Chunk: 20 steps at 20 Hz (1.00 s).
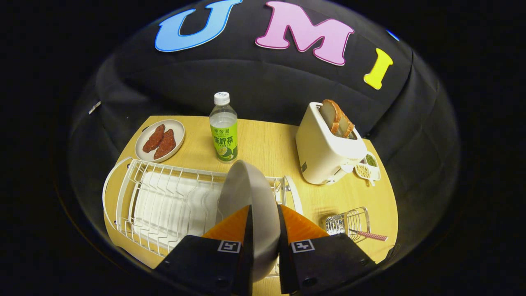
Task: Take the plate from the dish rack, then take the spoon from the basket and place it into the plate.
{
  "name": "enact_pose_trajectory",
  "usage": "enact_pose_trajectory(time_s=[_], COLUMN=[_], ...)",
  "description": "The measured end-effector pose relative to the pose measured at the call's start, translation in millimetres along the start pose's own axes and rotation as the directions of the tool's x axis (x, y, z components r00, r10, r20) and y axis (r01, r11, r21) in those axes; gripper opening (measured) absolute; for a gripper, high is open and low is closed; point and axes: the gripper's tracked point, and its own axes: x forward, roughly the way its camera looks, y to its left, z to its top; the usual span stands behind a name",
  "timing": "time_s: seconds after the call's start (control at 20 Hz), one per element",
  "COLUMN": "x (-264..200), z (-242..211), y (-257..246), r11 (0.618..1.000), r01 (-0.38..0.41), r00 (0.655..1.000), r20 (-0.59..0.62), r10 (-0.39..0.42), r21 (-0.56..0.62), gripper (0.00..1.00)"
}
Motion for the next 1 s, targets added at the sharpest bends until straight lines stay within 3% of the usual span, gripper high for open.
enact_pose_trajectory(time_s=[0.2,0.3,0.5,0.75,1.0], x=[-13,-20,-42,-92,-136], z=[35,50,70,87,70], y=[-8,-9,-19,-50,-93], r11=[0.992,0.992,0.999,0.99,0.966], r01=[0.097,0.105,0.044,-0.096,-0.195], r00=[0.992,0.985,0.979,0.956,0.941], r20=[0.095,0.143,0.2,0.285,0.312], r10=[-0.089,-0.094,-0.046,0.064,0.134], r21=[-0.081,-0.071,0.014,0.1,0.172], gripper=[0.28,0.28,0.28,0.28,0.28])
